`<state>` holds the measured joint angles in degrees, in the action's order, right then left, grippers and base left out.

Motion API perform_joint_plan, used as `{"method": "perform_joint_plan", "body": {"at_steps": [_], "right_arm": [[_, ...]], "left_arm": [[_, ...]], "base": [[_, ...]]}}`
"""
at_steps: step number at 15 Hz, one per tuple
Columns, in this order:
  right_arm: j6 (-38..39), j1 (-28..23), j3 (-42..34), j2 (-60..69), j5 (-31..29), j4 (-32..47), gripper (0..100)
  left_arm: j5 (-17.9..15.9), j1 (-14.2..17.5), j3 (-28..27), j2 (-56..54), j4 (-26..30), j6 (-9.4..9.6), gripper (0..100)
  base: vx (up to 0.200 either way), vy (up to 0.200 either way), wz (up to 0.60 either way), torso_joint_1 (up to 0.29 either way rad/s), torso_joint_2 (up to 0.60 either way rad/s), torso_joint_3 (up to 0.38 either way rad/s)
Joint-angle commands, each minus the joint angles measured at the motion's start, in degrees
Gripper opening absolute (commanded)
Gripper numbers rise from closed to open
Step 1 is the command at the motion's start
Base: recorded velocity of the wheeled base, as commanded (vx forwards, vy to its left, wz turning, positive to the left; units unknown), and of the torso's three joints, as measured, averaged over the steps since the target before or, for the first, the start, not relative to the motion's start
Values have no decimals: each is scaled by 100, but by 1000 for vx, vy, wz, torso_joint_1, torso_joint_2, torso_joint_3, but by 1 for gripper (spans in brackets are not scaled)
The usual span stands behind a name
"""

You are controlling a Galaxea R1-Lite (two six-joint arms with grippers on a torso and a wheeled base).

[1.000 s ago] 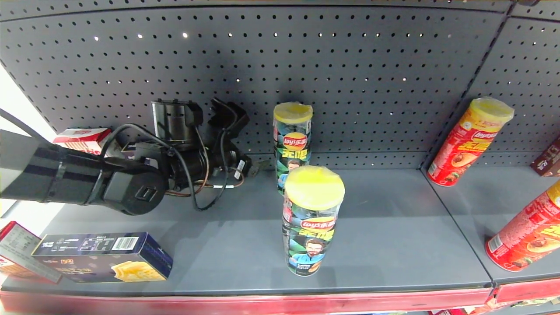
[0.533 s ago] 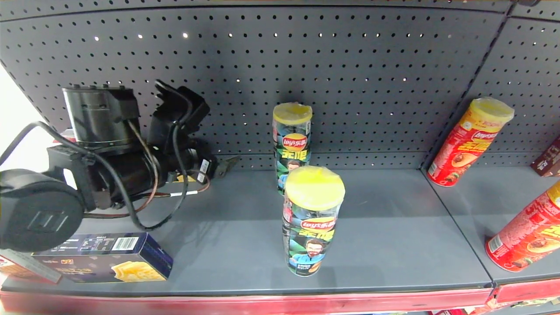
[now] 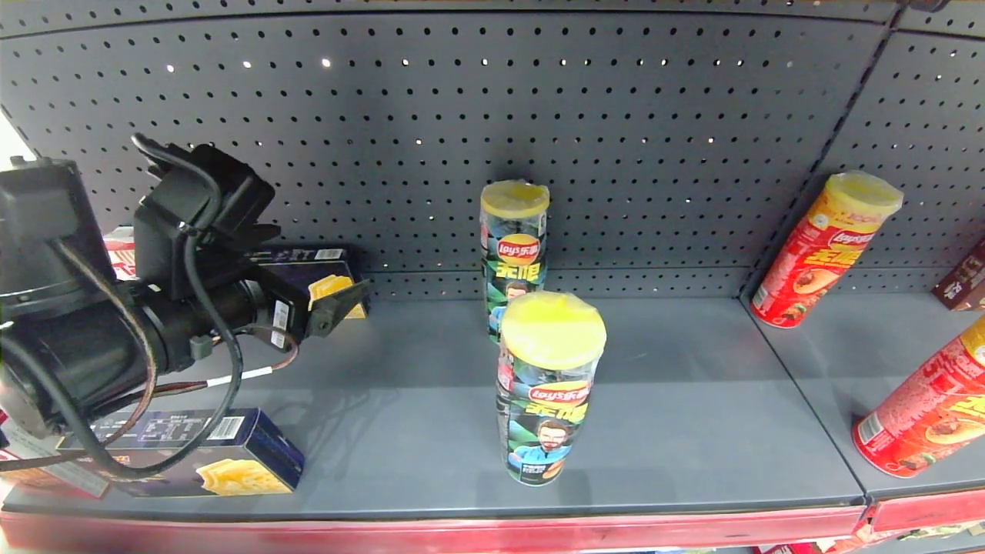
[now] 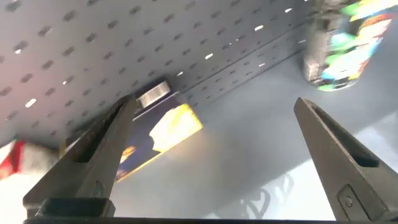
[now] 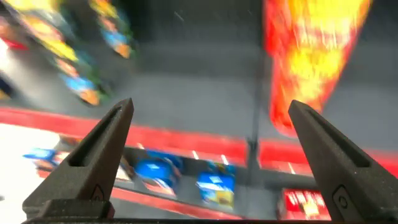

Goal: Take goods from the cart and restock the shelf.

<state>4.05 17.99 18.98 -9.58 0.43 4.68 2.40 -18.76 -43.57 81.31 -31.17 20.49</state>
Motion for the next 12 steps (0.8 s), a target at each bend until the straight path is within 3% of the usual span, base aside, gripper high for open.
{"method": "perform_joint_plan", "body": {"at_steps": [1,5,12], "right_arm": [[-62,196,449,-993,265,358,100],[-1081,846,695,-2276,757,288,100],[-1073,1628,1152,-3823,748,-442,100]], "left_arm": [[-3,101,94,-142,-21,-1,100],[-12,189,314,-142,-319,-1,100],[-29,189,288,-142,-372,-1,100]], "base": [[0,0,0,0,0,0],[0,0,0,0,0,0],[0,0,0,0,0,0]]}}
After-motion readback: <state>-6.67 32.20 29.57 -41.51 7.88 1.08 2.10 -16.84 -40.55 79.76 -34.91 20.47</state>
